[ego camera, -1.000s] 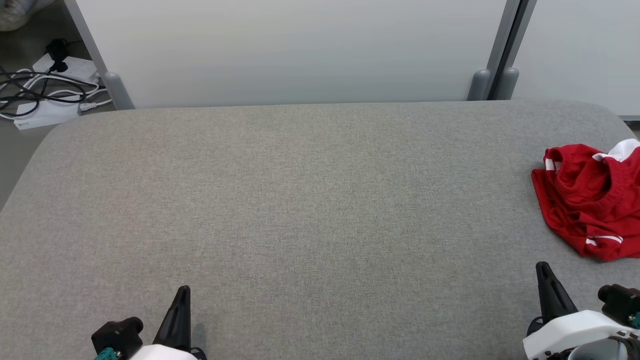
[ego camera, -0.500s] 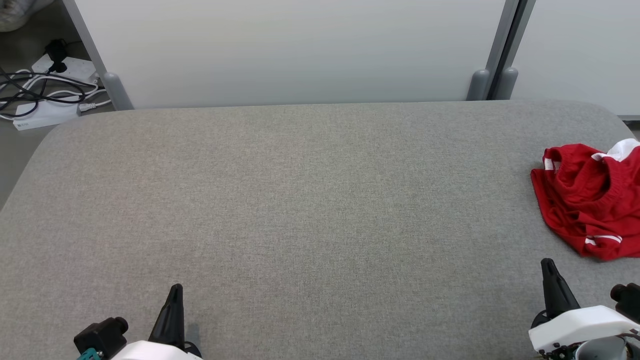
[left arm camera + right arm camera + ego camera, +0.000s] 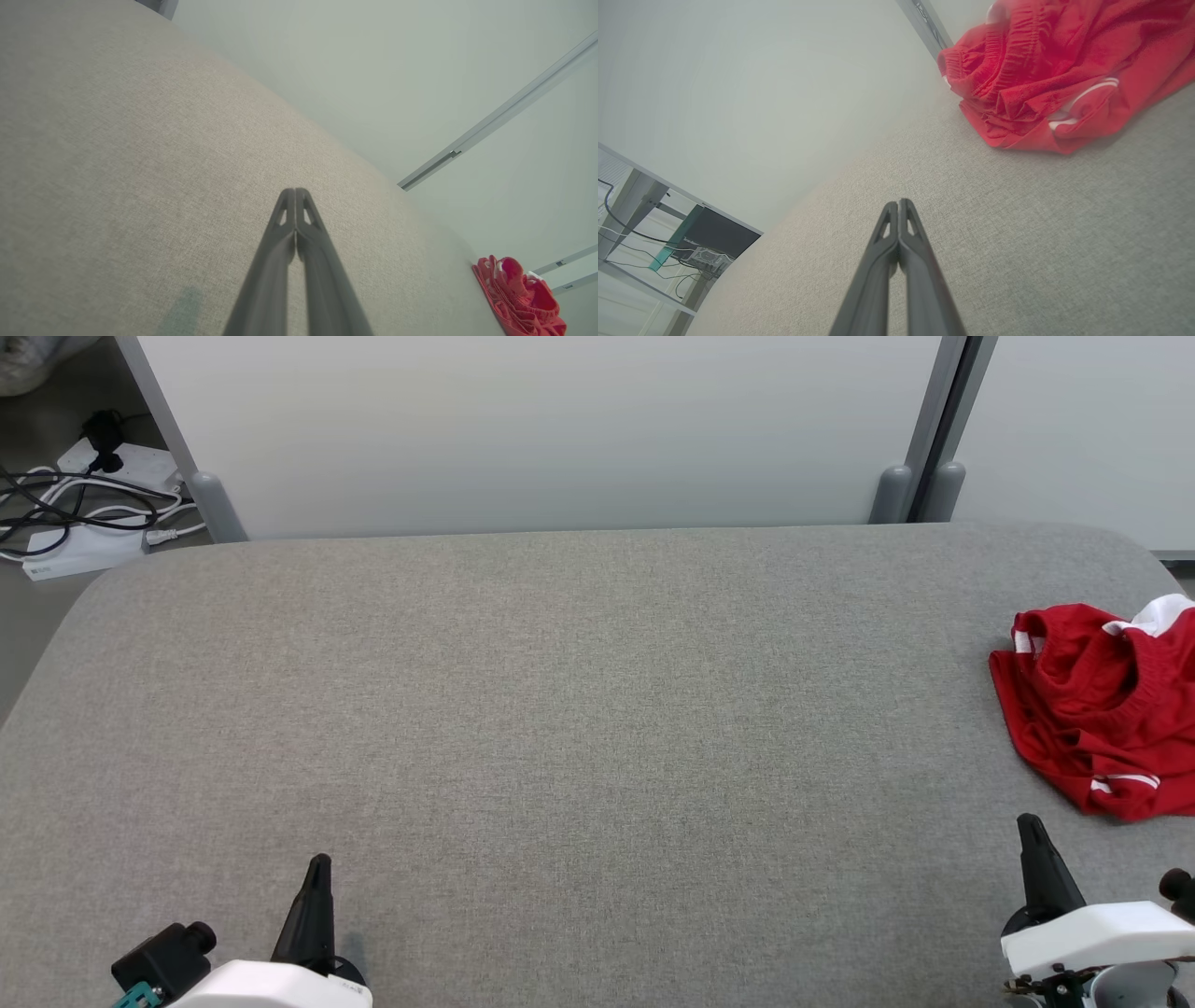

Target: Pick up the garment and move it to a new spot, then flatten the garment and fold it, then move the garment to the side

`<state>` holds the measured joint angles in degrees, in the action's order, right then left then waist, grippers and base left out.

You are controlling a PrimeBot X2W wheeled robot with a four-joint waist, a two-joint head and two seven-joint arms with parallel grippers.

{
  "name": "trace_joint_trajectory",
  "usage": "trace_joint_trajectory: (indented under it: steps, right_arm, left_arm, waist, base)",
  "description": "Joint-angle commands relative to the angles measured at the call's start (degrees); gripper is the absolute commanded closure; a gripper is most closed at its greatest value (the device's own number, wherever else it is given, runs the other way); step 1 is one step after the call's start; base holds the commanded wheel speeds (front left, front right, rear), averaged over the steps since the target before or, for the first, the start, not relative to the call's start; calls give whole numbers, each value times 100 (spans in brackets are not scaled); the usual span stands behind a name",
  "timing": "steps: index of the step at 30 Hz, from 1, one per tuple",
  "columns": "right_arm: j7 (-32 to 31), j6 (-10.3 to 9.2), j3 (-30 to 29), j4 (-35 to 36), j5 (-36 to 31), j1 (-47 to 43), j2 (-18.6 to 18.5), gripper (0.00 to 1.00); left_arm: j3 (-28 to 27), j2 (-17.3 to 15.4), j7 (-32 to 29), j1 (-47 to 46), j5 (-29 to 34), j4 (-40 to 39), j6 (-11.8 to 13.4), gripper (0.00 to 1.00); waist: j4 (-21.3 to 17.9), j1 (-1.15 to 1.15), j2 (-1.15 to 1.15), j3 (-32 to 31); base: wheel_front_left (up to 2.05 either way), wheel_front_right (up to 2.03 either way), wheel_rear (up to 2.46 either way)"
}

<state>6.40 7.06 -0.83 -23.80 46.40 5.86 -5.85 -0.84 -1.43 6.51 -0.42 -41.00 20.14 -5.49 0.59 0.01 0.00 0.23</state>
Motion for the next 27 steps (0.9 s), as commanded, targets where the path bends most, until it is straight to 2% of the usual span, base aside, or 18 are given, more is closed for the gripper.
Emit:
trace_joint_trajectory:
  steps: [1,27]
  right_arm:
    - [-57,17,0,214,201,132,-55,100]
    - [-469,26,-192,469,1659,99,63,100]
  left_arm:
    - [-114,-90,-37,-275,-231,-181,-53,100]
    - [-266,-108,-459,-376,-1861,-323,-102,100]
  waist:
    - [-2,-1,0,0]
    - [-21,-1,0,-2]
  base:
    - [0,0,0]
    - [0,0,0]
